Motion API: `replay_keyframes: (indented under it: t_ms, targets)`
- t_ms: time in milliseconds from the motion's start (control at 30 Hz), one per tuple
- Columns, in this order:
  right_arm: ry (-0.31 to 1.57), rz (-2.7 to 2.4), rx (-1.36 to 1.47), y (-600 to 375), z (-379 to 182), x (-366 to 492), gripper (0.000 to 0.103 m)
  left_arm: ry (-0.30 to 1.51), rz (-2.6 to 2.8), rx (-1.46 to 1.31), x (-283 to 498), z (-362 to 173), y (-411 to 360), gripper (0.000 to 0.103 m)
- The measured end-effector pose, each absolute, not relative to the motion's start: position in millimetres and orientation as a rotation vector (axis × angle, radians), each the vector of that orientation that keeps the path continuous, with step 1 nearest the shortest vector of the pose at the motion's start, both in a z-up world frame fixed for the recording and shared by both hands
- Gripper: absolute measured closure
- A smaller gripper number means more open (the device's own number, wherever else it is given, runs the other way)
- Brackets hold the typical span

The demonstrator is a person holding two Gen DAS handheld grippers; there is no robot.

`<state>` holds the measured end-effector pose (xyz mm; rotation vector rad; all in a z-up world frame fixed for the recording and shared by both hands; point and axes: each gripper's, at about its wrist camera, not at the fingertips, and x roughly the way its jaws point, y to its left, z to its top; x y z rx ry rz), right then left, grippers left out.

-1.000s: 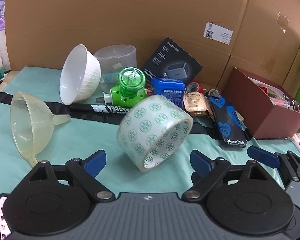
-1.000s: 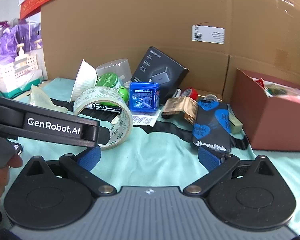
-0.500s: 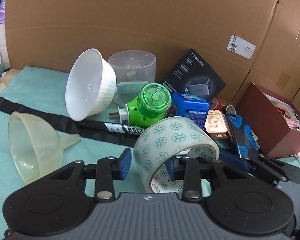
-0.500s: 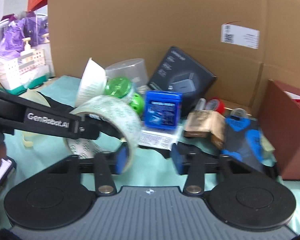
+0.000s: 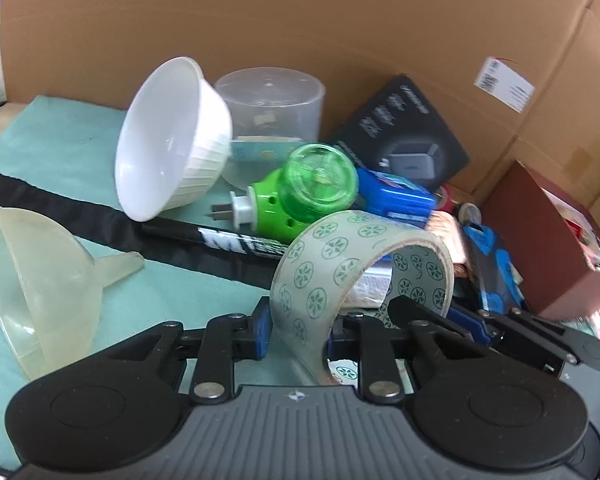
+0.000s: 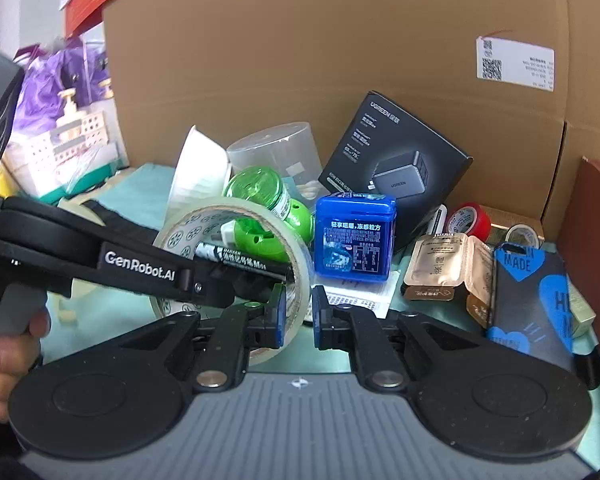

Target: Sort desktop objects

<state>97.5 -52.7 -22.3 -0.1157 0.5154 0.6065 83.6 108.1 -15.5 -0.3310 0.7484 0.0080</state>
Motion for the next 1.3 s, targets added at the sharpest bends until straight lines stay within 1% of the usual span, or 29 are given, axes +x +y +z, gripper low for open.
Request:
replay_keyframes:
  t_ms: [167,367,467,500,633,833,1033,1167,1267,1300]
  targets:
    - [0.501,0.604,-0.095,-80.4,-7.9,78.7,0.091,0.753,-0.094,-0.325,67.1,-3.6,86.6,0.078]
    - [0.529,0.542,-0.119,-131.6,7.6,40.9,0.090,0.801,-0.243,-0.258,54.1,-4.1,35.1,0.076]
    - [0.555,0.495,-0.099,-152.2,3.4,33.5,0.090,0.835,-0.246,-0.241,60.1,-8.9,20.5,0.074]
    - [0.567,0.484,-0.082,-158.3,0.2,35.3,0.090,0.844,-0.232,-0.238,61.4,-9.9,18.2,0.071]
    - [0.574,0.447,-0.026,-169.1,-11.7,37.2,0.086,0.828,-0.214,-0.237,60.8,-6.6,19.3,0.070]
    - [0.566,0.456,-0.012,-170.2,-13.7,38.5,0.085,0.803,-0.191,-0.227,57.6,-0.4,23.2,0.070]
    - [0.566,0.449,0.008,-173.3,-13.2,40.0,0.085,0.813,-0.186,-0.233,63.6,-5.2,24.9,0.070]
    - [0.566,0.449,0.009,-170.9,-14.4,42.3,0.085,0.816,-0.180,-0.228,66.8,-8.0,23.9,0.066]
    - [0.577,0.454,0.014,-167.1,-17.1,45.7,0.085,0.823,-0.190,-0.232,69.7,-10.9,24.3,0.066]
    - [0.580,0.457,0.013,-165.6,-17.9,46.5,0.085,0.824,-0.194,-0.231,70.3,-11.4,24.2,0.068]
